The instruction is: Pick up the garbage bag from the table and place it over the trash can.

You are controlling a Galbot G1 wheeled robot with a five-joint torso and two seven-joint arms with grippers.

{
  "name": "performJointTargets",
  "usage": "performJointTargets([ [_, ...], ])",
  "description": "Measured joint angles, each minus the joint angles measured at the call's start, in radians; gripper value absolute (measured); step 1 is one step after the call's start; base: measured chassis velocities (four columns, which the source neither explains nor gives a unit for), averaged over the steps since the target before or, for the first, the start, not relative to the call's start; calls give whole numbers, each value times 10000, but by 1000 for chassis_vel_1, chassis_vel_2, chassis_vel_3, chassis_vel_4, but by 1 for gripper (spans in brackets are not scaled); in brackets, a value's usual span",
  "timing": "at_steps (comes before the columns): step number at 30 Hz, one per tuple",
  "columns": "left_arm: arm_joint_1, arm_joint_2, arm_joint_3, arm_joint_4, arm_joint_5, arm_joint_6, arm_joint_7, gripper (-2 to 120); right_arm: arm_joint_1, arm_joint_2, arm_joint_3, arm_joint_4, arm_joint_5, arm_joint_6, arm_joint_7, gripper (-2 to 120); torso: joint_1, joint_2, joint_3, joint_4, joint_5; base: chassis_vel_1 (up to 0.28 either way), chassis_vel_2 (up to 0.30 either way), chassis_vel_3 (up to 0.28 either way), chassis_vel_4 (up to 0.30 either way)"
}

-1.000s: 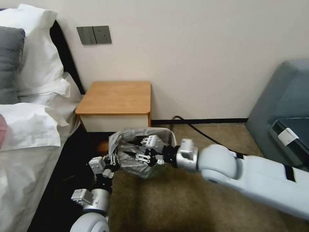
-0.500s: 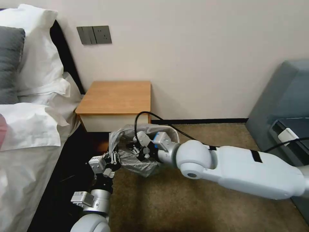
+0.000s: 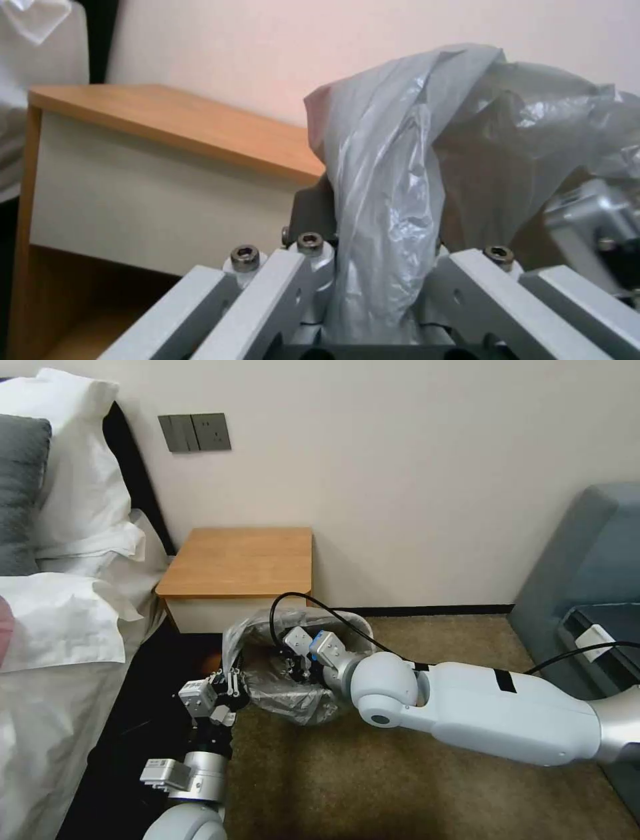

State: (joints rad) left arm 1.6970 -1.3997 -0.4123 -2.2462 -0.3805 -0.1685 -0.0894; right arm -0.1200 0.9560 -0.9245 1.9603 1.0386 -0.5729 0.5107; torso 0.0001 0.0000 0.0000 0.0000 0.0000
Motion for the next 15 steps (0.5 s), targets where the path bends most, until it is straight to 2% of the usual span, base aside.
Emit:
performJointTargets([
  [10,3,-70,8,86,427,-265,255,8,-2,372,59,-227,950,-561,1129,0,0,0,0,0,0,0,0,0,0],
  [15,42,-195,-8,160,765,-536,454,8,-95,577,278,-391,1924,-649,1825,0,0,0,0,0,0,0,0,0,0],
])
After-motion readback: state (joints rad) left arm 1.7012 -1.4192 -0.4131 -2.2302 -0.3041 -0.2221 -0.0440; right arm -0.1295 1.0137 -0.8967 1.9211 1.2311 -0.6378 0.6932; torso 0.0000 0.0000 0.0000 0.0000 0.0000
